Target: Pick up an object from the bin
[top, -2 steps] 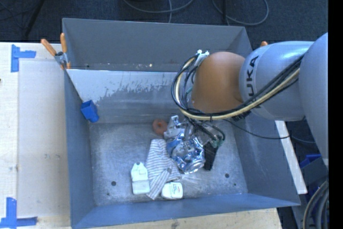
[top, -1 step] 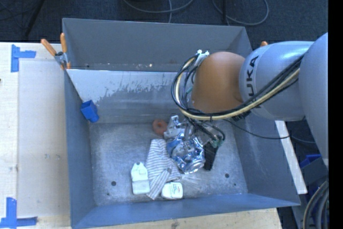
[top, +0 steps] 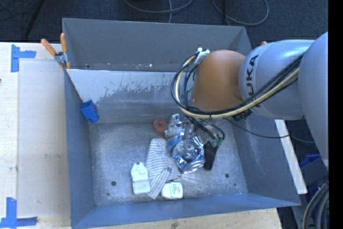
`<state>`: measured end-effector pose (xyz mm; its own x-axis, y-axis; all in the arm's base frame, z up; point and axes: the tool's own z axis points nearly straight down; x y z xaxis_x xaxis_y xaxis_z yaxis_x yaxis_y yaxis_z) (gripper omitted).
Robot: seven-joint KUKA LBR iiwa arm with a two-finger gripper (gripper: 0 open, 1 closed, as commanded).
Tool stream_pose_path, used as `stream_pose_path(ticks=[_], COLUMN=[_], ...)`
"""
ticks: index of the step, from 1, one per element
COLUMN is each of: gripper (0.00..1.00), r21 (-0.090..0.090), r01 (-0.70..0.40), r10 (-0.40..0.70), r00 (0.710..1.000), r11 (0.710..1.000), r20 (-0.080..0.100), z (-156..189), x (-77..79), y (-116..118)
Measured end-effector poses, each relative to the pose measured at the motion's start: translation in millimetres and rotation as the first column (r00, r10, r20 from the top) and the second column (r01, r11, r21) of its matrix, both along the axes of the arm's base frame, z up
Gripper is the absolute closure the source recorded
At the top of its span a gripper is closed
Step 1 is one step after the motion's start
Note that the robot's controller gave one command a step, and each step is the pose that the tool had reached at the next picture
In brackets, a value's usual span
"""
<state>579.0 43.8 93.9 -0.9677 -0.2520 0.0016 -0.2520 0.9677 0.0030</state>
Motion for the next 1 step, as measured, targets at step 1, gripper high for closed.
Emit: stream_pose_path(ticks=[1], gripper=[1.0], r21=[-0.001], r01=[-0.235], r10=[0.235], r00=[0.972], r11=[0.972], r20=[-0.001], z=[196.3], x=[-46.5], y=[11.8])
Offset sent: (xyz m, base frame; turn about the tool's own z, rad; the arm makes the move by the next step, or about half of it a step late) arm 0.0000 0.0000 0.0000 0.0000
